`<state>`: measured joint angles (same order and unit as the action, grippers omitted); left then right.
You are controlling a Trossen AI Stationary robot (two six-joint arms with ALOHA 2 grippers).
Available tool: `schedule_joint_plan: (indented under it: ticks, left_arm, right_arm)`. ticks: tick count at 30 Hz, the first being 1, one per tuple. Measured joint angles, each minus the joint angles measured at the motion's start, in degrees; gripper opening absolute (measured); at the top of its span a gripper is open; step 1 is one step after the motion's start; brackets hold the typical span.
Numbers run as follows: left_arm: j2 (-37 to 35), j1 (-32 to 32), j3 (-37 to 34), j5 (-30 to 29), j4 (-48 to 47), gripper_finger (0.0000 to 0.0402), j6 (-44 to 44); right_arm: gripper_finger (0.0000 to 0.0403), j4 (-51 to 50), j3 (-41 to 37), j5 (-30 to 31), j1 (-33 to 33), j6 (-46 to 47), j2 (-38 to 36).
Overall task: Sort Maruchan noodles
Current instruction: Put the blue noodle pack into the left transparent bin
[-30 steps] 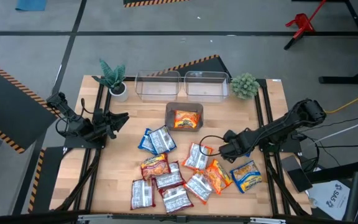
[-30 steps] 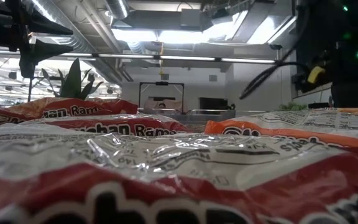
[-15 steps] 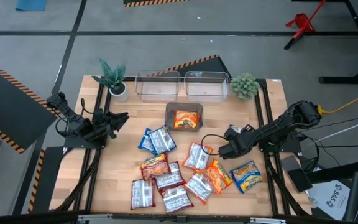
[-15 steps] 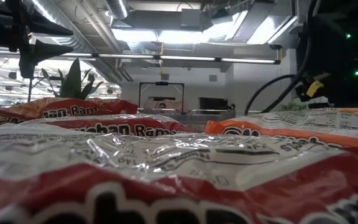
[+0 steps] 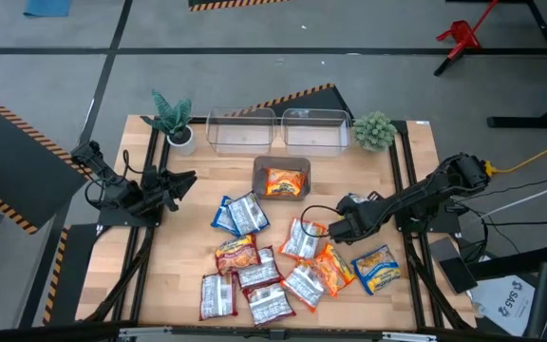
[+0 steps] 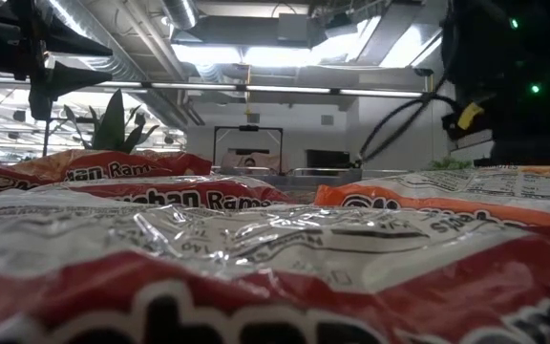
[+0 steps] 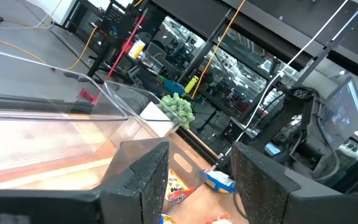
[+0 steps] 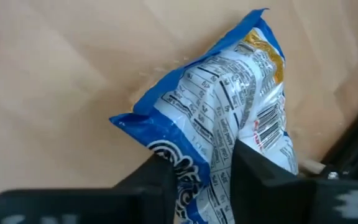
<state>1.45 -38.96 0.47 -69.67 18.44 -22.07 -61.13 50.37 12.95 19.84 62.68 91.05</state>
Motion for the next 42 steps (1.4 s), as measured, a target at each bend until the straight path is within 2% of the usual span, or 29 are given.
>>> schedule_joint_plan:
  ticks: [4,10,15,19,24,31,36,42]
  left_arm:
    - [0.0,0.0,0.0,0.0,0.0,0.0167,0.13]
    - [-0.02,0.02,0.0,0.02,0.0,0.0167,0.14]
    - [0.0,0.01,0.0,0.02,0.0,0.0167,0.18]
    - [0.0,0.02,0.0,0.02,0.0,0.0167,0.16]
    - [0.0,0.0,0.0,0.04,0.0,0.0167,0.16]
    - [0.0,0.0,0.0,0.09,0.0,0.0167,0.13]
    - [-0.01,0.0,0.0,0.1,0.02,0.0167,0.09]
    - [-0.01,0.0,0.0,0.04,0.03,0.0167,0.05]
  right_arm:
    - [0.0054,0.5,5.04,-0.97,0.0,-1.56,-0.46]
    - [0.0008,0.54,16.58,-0.53,-1.94,-7.53,-0.83]
    - [0.0003,0.66,25.81,-0.12,-5.27,-13.38,-0.85]
    - [0.0001,5.08,31.49,0.02,-9.23,-20.35,-0.88]
    - [0.0001,18.47,33.44,-1.81,-15.92,-28.5,-0.9]
    - [0.0,43.66,33.15,-10.79,-27.24,-34.77,2.71]
    - [0.0,57.52,33.18,-17.75,-35.14,-32.79,8.69]
    - [0.0,61.99,33.07,-19.31,-43.24,-24.0,16.34]
